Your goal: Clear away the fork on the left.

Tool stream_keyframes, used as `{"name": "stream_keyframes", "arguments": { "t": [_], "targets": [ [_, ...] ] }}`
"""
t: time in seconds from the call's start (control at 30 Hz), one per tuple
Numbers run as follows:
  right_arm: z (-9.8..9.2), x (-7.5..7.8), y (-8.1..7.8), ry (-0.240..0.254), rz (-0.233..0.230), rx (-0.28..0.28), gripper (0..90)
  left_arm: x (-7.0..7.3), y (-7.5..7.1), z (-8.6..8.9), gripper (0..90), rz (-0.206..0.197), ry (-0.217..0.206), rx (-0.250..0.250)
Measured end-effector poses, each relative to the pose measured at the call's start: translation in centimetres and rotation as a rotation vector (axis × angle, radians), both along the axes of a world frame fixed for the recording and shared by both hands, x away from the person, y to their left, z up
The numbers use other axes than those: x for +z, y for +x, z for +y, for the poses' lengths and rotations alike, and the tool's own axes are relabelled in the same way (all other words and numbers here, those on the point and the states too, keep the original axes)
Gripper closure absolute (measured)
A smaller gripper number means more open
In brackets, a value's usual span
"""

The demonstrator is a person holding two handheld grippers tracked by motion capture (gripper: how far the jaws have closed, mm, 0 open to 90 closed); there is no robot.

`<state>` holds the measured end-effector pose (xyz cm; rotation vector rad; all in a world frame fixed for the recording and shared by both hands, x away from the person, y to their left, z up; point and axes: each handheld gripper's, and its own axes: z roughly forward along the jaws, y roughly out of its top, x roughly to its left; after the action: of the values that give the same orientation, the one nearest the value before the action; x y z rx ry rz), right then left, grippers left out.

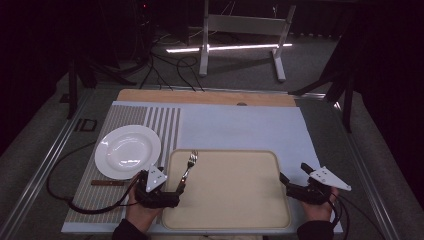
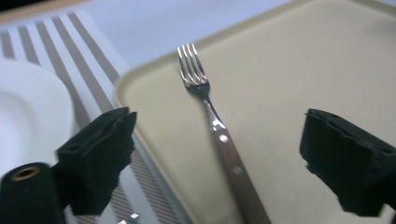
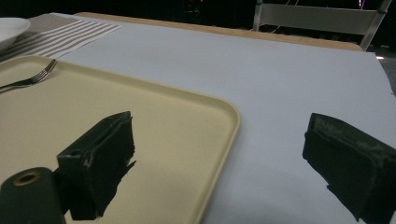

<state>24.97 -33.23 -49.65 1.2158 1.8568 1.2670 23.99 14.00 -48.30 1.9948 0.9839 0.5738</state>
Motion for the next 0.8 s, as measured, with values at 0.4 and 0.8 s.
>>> {"name": "stream_keyframes", "arguments": {
  "t": [0.4,0.8],
  "targets": [
    [-0.3,-0.2,0.2,-0.005,-0.001,-0.007,8.7,1.1,0.0,6.3,0.0,-0.107,-0.090,0.061],
    [-0.7,-0.2,0.5,-0.009,-0.014,0.001,8.7,0.4,-1.2,11.5,0.0,-0.196,-0.124,0.152]
  ]
}}
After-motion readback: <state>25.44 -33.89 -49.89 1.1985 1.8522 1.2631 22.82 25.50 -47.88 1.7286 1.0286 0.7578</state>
